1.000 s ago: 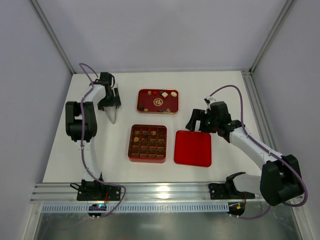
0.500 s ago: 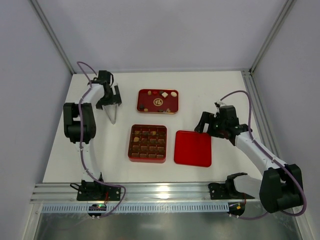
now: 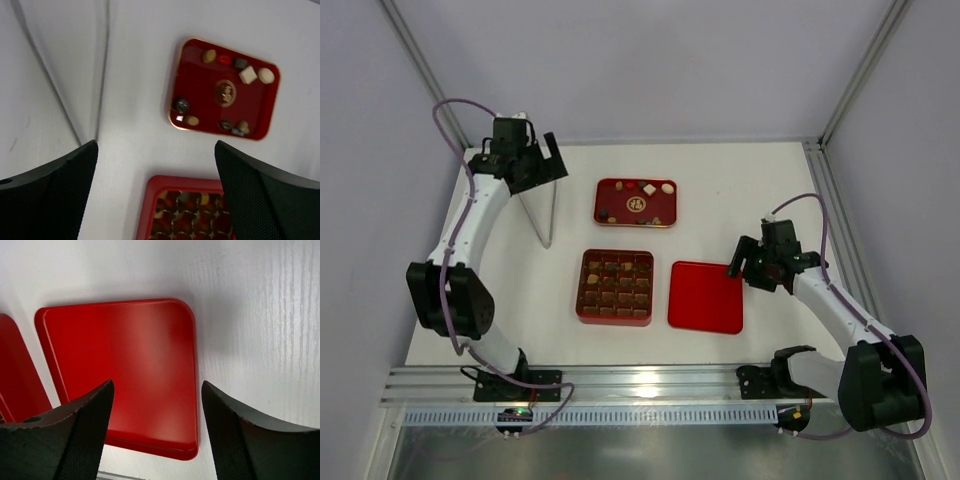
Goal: Pack the chocolate
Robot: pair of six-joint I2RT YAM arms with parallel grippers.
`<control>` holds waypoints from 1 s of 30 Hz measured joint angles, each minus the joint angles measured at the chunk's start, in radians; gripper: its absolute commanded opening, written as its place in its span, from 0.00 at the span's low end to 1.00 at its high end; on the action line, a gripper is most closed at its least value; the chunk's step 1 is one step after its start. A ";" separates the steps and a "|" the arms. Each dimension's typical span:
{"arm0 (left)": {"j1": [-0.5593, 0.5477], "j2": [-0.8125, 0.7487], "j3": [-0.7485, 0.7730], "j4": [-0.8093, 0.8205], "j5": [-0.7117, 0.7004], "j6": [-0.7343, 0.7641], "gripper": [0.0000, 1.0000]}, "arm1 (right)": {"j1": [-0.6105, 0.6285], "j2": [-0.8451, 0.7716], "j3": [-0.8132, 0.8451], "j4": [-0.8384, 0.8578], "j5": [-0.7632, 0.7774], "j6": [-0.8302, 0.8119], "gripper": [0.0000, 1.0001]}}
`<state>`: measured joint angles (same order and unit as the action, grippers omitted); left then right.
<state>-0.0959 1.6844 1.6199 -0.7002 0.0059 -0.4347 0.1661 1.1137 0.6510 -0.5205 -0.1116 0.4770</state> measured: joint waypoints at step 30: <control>-0.441 -0.379 -0.396 0.085 0.290 -0.141 0.96 | -0.006 0.194 -0.081 0.191 0.043 0.098 0.04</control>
<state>-0.5373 1.3052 1.2236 -0.6155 0.2958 -0.5758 0.1596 1.3079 0.5701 -0.3298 -0.0681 0.5747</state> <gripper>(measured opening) 0.957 0.050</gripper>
